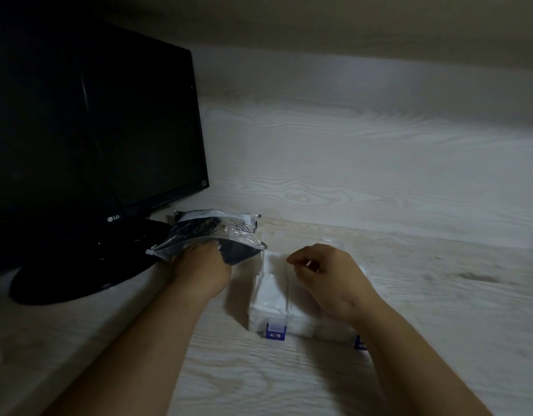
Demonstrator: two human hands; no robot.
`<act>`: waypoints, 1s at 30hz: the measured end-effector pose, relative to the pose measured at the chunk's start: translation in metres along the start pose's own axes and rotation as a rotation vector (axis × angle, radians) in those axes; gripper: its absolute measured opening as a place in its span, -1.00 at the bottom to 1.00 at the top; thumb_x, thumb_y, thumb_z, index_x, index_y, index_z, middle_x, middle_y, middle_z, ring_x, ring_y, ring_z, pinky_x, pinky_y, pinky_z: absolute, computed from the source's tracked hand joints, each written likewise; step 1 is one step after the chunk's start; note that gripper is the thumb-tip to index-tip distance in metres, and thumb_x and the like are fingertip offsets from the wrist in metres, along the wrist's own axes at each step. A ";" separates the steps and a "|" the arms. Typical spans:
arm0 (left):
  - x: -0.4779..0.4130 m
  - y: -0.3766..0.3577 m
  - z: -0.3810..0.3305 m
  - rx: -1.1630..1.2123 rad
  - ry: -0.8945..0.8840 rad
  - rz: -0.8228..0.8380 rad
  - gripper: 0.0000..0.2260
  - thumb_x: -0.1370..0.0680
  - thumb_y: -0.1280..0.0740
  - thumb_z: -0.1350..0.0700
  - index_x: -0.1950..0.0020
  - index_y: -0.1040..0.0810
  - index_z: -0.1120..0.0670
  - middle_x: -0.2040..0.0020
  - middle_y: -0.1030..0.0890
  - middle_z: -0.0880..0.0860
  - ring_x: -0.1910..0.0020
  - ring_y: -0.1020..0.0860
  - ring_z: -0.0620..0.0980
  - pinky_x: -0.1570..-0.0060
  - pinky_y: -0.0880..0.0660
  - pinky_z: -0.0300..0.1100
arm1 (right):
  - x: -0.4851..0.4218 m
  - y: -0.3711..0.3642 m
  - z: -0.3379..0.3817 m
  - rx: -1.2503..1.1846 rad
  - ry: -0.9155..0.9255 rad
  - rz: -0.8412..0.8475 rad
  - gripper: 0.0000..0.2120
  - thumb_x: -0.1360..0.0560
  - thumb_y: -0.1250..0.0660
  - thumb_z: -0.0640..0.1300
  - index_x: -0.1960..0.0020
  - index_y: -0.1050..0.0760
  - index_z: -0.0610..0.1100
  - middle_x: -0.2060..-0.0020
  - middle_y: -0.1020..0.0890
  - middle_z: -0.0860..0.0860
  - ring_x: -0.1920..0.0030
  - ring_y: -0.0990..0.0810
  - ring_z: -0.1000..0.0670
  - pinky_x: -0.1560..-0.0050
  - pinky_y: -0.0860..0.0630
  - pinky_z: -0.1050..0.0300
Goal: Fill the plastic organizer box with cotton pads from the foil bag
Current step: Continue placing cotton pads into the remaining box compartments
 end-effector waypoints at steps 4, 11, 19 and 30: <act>-0.003 0.005 0.000 0.044 0.021 -0.038 -0.66 -0.50 -0.25 0.21 -0.26 -0.53 0.18 -0.24 -0.55 0.22 -0.25 -0.50 0.21 -0.22 -0.46 -0.03 | 0.000 -0.001 0.000 -0.004 -0.003 0.001 -0.77 -0.55 -0.28 -0.16 -0.12 -0.63 0.03 0.03 -0.57 0.17 0.09 -0.55 0.17 0.15 -0.38 0.50; -0.009 -0.007 0.006 -0.025 0.059 0.011 -0.57 -0.57 -0.24 0.23 -0.45 -0.38 0.14 -0.42 -0.41 0.20 -0.40 -0.38 0.18 -0.39 -0.33 -0.01 | 0.001 -0.001 0.000 0.012 -0.004 0.005 -0.78 -0.56 -0.27 -0.13 -0.13 -0.63 0.03 0.00 -0.60 0.15 0.08 -0.55 0.17 0.13 -0.39 0.47; -0.021 -0.014 0.023 -0.016 0.134 0.032 -0.54 -0.57 -0.26 0.05 -0.47 -0.38 0.06 -0.48 -0.35 0.16 -0.46 -0.29 0.19 -0.44 -0.24 0.06 | 0.001 -0.001 -0.002 0.008 -0.016 0.005 -0.78 -0.56 -0.29 -0.12 -0.12 -0.63 0.05 -0.01 -0.61 0.15 0.07 -0.56 0.16 0.16 -0.37 0.52; 0.004 0.022 -0.005 -0.097 0.076 -0.060 -0.74 -0.60 -0.24 0.12 -0.26 -0.57 0.04 -0.29 -0.53 0.17 -0.27 -0.48 0.18 -0.21 -0.46 0.01 | 0.002 0.000 0.000 0.004 -0.013 0.009 -0.78 -0.56 -0.28 -0.11 -0.14 -0.63 0.04 -0.02 -0.62 0.14 0.05 -0.56 0.16 0.12 -0.39 0.49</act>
Point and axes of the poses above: each hand's wrist, its own x-axis away from the middle knuckle, its own y-axis out of the back of the hand, z = x × y, the point moved 10 cm from there along -x, towards the middle knuckle
